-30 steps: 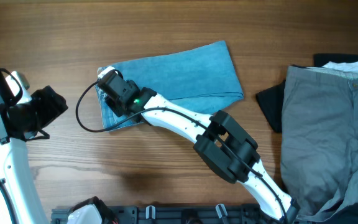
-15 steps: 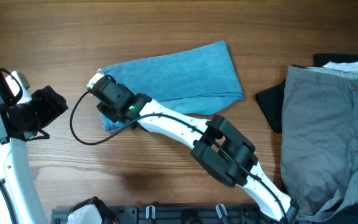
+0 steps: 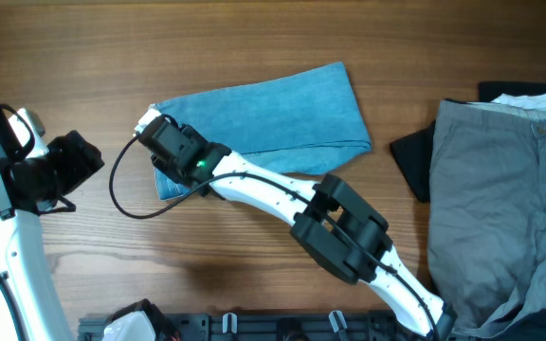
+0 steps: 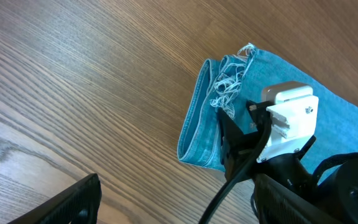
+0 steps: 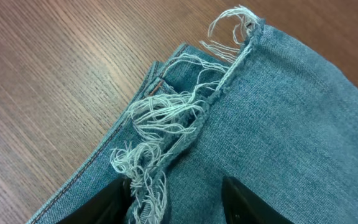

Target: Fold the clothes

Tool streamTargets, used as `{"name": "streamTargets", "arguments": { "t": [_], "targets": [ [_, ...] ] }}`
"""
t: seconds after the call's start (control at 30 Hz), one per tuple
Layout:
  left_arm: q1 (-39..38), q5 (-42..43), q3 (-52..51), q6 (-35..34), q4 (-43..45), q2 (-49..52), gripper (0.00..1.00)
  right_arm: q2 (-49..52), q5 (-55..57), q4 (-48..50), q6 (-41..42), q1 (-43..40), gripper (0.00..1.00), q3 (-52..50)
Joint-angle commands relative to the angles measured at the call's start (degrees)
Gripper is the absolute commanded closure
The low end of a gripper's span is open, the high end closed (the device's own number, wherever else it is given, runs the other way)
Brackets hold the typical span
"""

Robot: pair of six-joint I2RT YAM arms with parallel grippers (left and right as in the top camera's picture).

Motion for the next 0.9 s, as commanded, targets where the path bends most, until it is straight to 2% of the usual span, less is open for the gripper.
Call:
{"name": "streamTargets", "arguments": {
  "t": [0.0,0.07,0.13,0.2,0.27,0.3,0.47,0.57,0.87],
  "targets": [
    [-0.13,0.94,0.42,0.66,-0.13,-0.17,0.22,1.84,-5.14,-0.79,0.52,-0.42,0.52,0.26],
    [-0.13,0.94,0.42,0.66,-0.13,-0.17,0.22,2.64,-5.07,-0.98,2.97,-0.44,0.53,0.26],
    [-0.13,0.94,0.42,0.66,-0.15,-0.17,0.22,3.58,-5.09,-1.36,2.89,-0.59,0.61,0.26],
    [-0.13,0.96,0.42,0.66,-0.13,-0.17,0.22,3.82,-5.07,-1.60,2.84,-0.59,0.81,0.26],
    [-0.13,0.94,0.42,0.66,-0.13,-0.17,0.22,3.10,-4.98,-1.79,2.27,-0.61,0.93,0.50],
    [-0.13,0.94,0.42,0.66,-0.13,-0.17,0.22,-0.17,-2.38,-3.63,2.03,-1.31,0.96,0.50],
    [-0.13,0.94,0.42,0.68,-0.11,-0.17,0.21,-10.05,-1.22,-10.78,1.84,-1.92,0.96,0.50],
    [-0.13,0.92,0.42,0.68,-0.04,-0.17,0.21,-13.62,-4.79,-13.35,0.96,-1.57,0.96,0.50],
    [-0.13,0.92,0.42,0.68,-0.07,-0.17,0.21,-14.80,-14.51,-18.38,1.25,1.42,0.95,0.37]
  ]
}}
